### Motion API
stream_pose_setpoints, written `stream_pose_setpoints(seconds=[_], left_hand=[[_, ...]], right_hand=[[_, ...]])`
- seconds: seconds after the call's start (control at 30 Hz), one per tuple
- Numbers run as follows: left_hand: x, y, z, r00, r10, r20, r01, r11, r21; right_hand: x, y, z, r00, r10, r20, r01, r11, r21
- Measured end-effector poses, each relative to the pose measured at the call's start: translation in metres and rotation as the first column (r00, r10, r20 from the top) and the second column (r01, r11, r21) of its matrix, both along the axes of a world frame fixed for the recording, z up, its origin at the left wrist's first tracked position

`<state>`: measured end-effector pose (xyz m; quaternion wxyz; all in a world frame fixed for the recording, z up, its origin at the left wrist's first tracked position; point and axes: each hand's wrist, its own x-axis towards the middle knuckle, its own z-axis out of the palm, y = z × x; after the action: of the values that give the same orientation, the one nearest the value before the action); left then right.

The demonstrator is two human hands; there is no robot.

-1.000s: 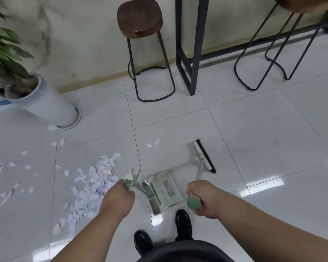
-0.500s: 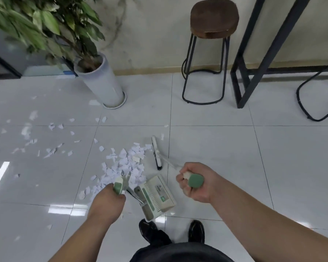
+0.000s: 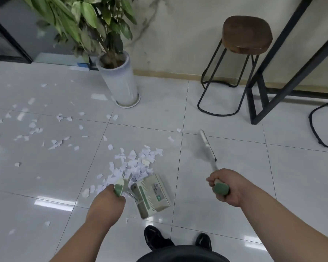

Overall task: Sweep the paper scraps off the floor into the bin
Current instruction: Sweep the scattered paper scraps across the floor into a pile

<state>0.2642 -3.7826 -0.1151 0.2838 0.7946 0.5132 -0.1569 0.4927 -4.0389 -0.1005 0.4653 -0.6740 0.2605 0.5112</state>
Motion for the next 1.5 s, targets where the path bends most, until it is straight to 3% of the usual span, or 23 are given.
stream_pose_setpoints(seconds=[0.2, 0.43, 0.7, 0.97, 1.27, 1.5], left_hand=[[-0.026, 0.034, -0.007, 0.998, 0.062, 0.008, -0.062, 0.998, -0.025], [-0.069, 0.066, -0.011, 0.989, 0.150, 0.016, -0.149, 0.988, -0.044], [-0.130, 0.081, -0.002, 0.956, 0.293, 0.030, -0.291, 0.955, -0.057], [-0.184, 0.086, 0.011, 0.885, 0.466, 0.015, -0.466, 0.885, -0.019], [-0.188, 0.092, 0.023, 0.820, 0.571, 0.028, -0.571, 0.821, -0.007], [-0.118, 0.109, 0.031, 0.851, 0.525, 0.027, -0.524, 0.851, -0.015]], right_hand=[[-0.001, 0.044, -0.044, 1.000, 0.020, -0.024, -0.021, 0.997, -0.077], [-0.076, 0.134, -0.059, 0.978, 0.186, -0.092, -0.192, 0.980, -0.061], [-0.142, 0.231, -0.024, 0.920, 0.363, -0.150, -0.356, 0.932, 0.068], [-0.173, 0.312, -0.040, 0.867, 0.466, -0.176, -0.421, 0.875, 0.241], [-0.145, 0.346, -0.041, 0.858, 0.503, -0.099, -0.464, 0.845, 0.267], [-0.075, 0.332, -0.017, 0.850, 0.526, 0.031, -0.524, 0.837, 0.161]])
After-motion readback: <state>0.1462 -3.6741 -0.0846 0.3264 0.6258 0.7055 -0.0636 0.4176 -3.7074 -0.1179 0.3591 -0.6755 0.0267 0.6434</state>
